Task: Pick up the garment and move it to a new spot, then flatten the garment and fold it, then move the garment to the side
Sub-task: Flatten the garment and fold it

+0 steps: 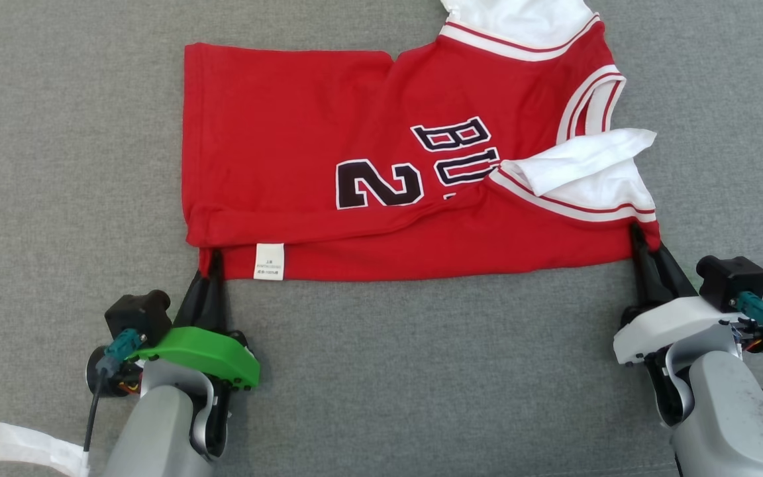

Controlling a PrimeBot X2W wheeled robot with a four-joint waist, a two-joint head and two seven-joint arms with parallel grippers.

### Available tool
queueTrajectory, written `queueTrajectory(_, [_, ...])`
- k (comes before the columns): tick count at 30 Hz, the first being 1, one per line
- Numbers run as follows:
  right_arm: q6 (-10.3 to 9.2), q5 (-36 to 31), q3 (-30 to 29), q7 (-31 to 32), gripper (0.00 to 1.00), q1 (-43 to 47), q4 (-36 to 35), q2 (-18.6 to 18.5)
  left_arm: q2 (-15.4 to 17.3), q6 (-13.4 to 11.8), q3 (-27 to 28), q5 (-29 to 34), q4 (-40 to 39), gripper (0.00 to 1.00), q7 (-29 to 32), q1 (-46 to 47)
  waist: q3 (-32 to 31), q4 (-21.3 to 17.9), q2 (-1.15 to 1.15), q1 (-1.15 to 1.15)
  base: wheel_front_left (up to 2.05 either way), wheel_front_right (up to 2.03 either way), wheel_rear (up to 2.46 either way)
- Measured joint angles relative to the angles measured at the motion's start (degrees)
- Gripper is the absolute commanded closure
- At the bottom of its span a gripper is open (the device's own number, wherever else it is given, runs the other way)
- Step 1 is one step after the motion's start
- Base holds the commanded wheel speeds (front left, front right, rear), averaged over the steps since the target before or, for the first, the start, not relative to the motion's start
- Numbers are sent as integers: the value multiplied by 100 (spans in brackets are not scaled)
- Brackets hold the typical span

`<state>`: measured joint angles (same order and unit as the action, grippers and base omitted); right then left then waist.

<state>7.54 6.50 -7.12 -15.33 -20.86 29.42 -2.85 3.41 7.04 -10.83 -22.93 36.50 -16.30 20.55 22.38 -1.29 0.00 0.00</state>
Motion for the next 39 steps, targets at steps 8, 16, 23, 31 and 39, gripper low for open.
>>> queueTrajectory(8, [0, 532, 77, 20, 100, -280, -227, -27, -79, 36, 354, -156, -776, 100, 118, 16, -334, 33, 0, 0, 0, 0, 0])
queueTrajectory(16, [0, 1069, 399, 78, 100, -873, -48, -407, -71, 49, 876, -35, -1209, 100, 116, 124, -869, 48, 0, 0, 0, 0, 0])
queueTrajectory(23, [9, 1213, 558, 140, 100, 583, 431, -560, -87, 41, 717, -224, -730, 100, 119, -1207, -1237, 52, 0, 0, 0, 0, 0])
queueTrajectory(31, [7, 1062, 360, 37, 0, 1234, 476, -641, -92, -214, 376, -415, -744, 0, 113, -1937, -1212, 65, 0, 0, 0, 0, 0])
queueTrajectory(39, [0, 412, 248, 34, 0, 509, -31, -667, -67, -313, 628, -12, -1217, 0, 115, -1141, -904, 91, 0, 0, 0, 0, 0])
